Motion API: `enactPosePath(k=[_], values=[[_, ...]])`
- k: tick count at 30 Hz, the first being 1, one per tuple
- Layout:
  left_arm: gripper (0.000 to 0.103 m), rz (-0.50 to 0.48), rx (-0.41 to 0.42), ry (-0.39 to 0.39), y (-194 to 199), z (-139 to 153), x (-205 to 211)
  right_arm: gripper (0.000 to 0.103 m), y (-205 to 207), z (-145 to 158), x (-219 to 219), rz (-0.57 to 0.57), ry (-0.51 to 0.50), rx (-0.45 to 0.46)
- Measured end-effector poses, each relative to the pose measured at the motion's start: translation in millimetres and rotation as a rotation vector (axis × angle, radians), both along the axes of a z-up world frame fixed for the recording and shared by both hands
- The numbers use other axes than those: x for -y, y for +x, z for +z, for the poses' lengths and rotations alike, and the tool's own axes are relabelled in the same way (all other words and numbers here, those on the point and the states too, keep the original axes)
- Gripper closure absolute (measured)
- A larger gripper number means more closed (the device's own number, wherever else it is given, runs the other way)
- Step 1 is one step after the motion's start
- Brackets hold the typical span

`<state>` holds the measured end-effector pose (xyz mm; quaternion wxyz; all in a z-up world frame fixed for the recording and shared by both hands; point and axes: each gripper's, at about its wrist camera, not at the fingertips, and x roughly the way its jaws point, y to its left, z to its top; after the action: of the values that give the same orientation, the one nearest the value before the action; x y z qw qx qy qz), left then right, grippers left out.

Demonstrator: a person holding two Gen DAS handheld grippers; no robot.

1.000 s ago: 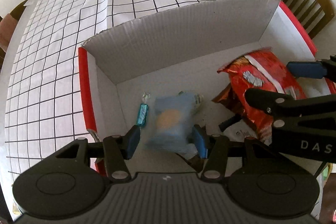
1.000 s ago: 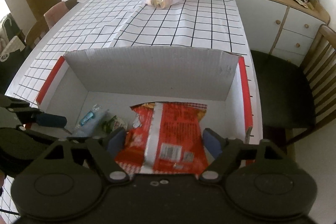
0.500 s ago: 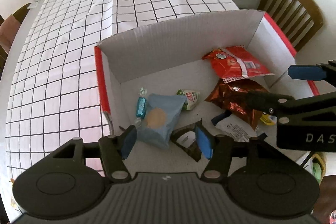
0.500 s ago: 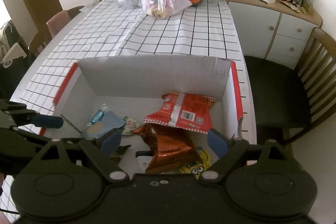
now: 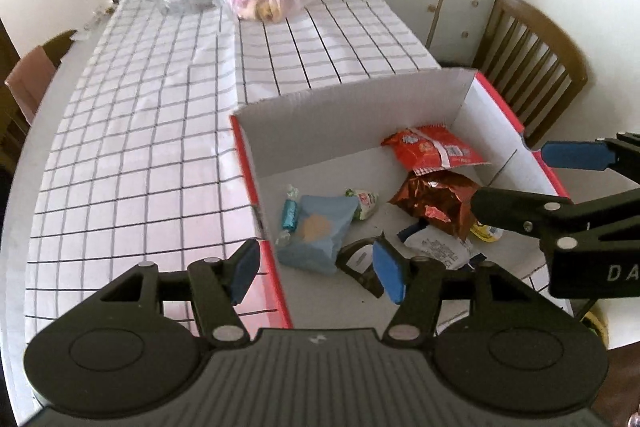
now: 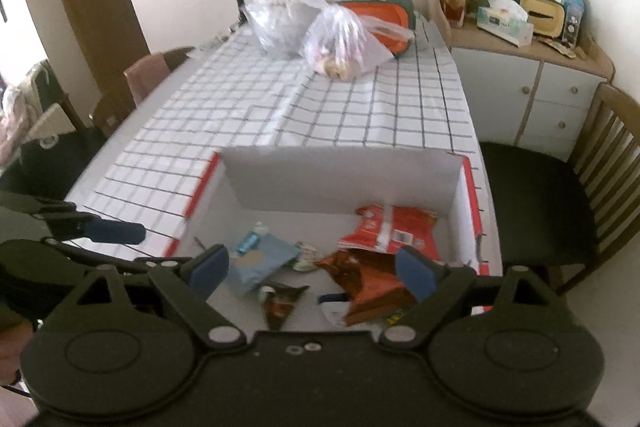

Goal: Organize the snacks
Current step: 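Move both grippers back toward the remaining snacks on the table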

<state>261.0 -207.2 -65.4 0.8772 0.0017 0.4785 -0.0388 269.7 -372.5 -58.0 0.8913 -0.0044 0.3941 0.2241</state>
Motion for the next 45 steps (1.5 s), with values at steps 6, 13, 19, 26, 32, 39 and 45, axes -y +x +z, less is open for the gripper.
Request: enactPosePath(k=[6,13,19,26,32,39,45], values=[[0.038,0.011,0.056,-0.022,-24.7,14.8,-24.0,0.011,-25.0,18.6,-16.0,0.002,0.037,0.037],[0.038,0.018,0.101,-0.042,-55.2,25.8,-56.5,0.001,-55.7,34.8,-44.6,0.022,0.078,0.07],[0.033,0.031,0.129,-0.06,-81.4,29.2,-90.7,0.001,-77.4,38.1,-73.7,0.052,0.091,0.08],[0.028,0.064,0.127,-0.077,-107.9,22.2,-142.4,0.0,-96.2,30.1,-114.1,0.072,0.074,0.065],[0.025,0.101,0.113,-0.084,-129.4,10.3,-190.9,0.0,-107.0,13.6,-147.5,0.082,0.068,0.024],[0.025,0.152,0.073,-0.074,-148.7,-7.1,-245.8,0.0,-112.8,-11.5,-183.7,0.091,0.03,-0.017],[0.025,0.155,0.017,-0.067,-159.1,-32.4,-271.8,0.002,-114.5,-45.4,-212.6,0.118,-0.031,-0.067]])
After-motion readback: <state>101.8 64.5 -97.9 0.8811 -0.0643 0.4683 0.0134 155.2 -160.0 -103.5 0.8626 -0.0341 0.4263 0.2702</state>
